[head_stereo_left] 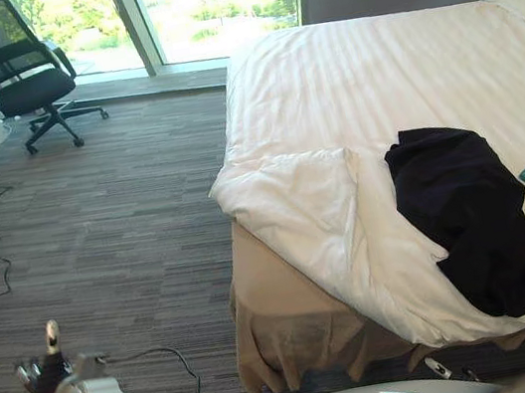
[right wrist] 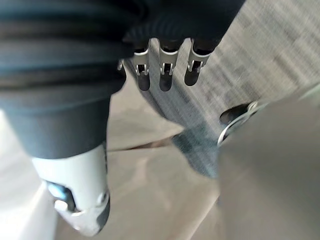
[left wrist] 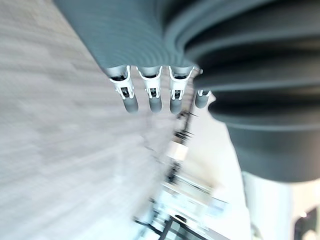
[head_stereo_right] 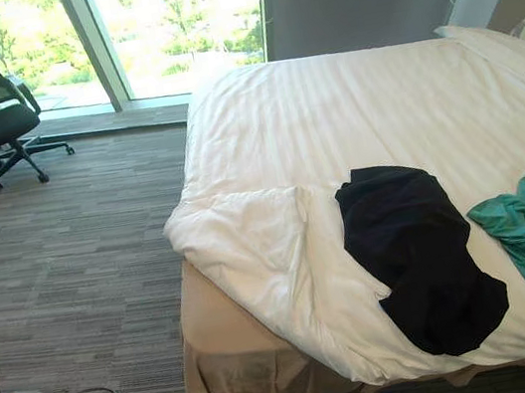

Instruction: Tidy the bed and pick cloth on bed and put in laundry

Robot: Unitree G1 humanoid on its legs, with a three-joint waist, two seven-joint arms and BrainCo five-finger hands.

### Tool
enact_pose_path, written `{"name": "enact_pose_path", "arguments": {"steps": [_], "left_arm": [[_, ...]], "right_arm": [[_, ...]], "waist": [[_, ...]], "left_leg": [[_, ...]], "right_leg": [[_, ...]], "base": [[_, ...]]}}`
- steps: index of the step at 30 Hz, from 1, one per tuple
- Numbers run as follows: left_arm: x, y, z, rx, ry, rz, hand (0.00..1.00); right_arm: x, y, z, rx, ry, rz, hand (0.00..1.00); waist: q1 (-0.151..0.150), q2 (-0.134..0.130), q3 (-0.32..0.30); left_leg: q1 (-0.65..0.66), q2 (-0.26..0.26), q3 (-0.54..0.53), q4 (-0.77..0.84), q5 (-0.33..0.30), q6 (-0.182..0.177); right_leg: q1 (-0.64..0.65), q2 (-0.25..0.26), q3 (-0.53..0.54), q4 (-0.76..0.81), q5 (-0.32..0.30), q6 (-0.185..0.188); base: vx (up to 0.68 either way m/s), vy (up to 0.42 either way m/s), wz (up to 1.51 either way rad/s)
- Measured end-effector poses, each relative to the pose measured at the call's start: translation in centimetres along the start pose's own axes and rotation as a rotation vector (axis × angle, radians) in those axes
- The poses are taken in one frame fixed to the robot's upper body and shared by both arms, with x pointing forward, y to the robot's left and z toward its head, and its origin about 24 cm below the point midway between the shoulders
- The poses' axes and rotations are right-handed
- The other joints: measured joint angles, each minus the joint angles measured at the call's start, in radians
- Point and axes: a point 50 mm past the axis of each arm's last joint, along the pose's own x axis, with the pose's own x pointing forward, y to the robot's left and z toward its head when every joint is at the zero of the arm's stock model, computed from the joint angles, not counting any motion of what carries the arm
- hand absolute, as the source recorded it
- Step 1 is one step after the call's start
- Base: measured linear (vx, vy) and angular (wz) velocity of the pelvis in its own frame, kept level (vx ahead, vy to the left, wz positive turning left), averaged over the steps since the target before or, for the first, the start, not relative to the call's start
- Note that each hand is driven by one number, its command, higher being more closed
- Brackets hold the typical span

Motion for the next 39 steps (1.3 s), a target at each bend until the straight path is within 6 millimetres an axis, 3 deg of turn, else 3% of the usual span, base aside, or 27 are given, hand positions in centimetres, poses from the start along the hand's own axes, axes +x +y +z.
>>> {"name": "enact_pose_path", "arguments": {"steps": [3,7,9,13,15,17,22,26,30,39], "left_arm": [[-0.6,-5.9,3.3,-0.009,-0.168,-0.174,0.00],[-2.0,-9.0,6.2,0.070,-0.363,-0.272,0.00],[-4.1,-11.7,7.7,0.127,-0.492,-0.384,0.00],[-7.6,-15.7,8.3,0.276,-0.648,-0.578,0.00],[-9.7,-18.9,8.2,0.353,-0.727,-0.707,0.00],[-11.0,-20.7,8.2,0.417,-0.798,-0.780,0.00],[-14.1,-25.9,8.0,0.539,-0.922,-0.926,0.00],[-15.7,-30.5,8.6,0.714,-1.078,-0.961,0.00],[-15.9,-32.9,10.7,0.790,-1.154,-0.936,0.00],[-15.9,-36.7,13.8,0.892,-1.166,-0.898,0.00]], "right_arm": [[0.1,0.1,0.5,-0.009,-0.013,0.008,0.00],[0.2,-0.3,0.7,-0.010,-0.018,0.008,0.00],[0.1,-0.5,0.6,-0.002,-0.017,0.006,0.00],[0.0,-1.2,0.6,0.001,-0.028,-0.001,0.00],[-0.1,-1.2,0.7,0.003,-0.031,0.006,0.00],[-0.1,-0.9,1.1,0.013,-0.049,0.016,0.00],[-0.1,-0.7,1.5,0.036,-0.063,0.018,0.00],[-0.1,0.5,3.1,0.051,-0.129,0.049,0.00],[-0.3,1.3,4.0,0.097,-0.175,0.065,0.00],[-0.6,2.5,5.5,0.128,-0.252,0.109,0.00]], "waist": [[-0.001,0.002,0.040],[-0.013,0.023,0.062],[-0.018,0.035,0.077],[-0.033,0.047,0.085],[-0.037,0.052,0.088],[-0.060,0.052,0.089],[-0.080,0.053,0.097],[-0.089,0.043,0.125],[-0.108,0.035,0.173],[-0.113,0.031,0.246]], "left_leg": [[-0.105,0.030,-0.015,0.159,-0.062,0.008],[-0.176,0.064,0.008,0.275,-0.119,0.009],[-0.214,0.088,0.035,0.323,-0.145,0.007],[-0.239,0.106,0.084,0.347,-0.167,-0.006],[-0.247,0.121,0.118,0.366,-0.169,-0.005],[-0.262,0.130,0.136,0.379,-0.171,-0.006],[-0.271,0.149,0.222,0.409,-0.171,-0.007],[-0.314,0.176,0.259,0.448,-0.191,-0.009],[-0.380,0.200,0.278,0.488,-0.193,-0.006],[-0.468,0.248,0.314,0.510,-0.180,0.014]], "right_leg": [[-0.070,-0.004,0.003,0.082,-0.020,-0.014],[-0.141,-0.001,0.032,0.157,-0.051,-0.021],[-0.191,0.001,0.066,0.203,-0.067,-0.024],[-0.254,0.006,0.108,0.252,-0.079,-0.030],[-0.287,0.017,0.137,0.276,-0.081,-0.034],[-0.317,0.020,0.157,0.296,-0.083,-0.036],[-0.383,0.025,0.195,0.350,-0.083,-0.037],[-0.438,0.037,0.215,0.369,-0.081,-0.038],[-0.505,0.047,0.222,0.377,-0.058,-0.044],[-0.572,0.090,0.238,0.298,0.021,-0.051]], "base": [[-0.06,-0.037,0.11],[-0.09,-0.015,-0.24],[-0.13,-0.003,-0.32],[-0.06,-0.009,-0.37],[0.01,-0.009,-0.45],[0.02,-0.010,-0.24],[0.01,0.003,-0.34],[-0.08,-0.014,-0.18],[-0.10,-0.013,-0.09],[-0.05,-0.026,-0.15]]}}
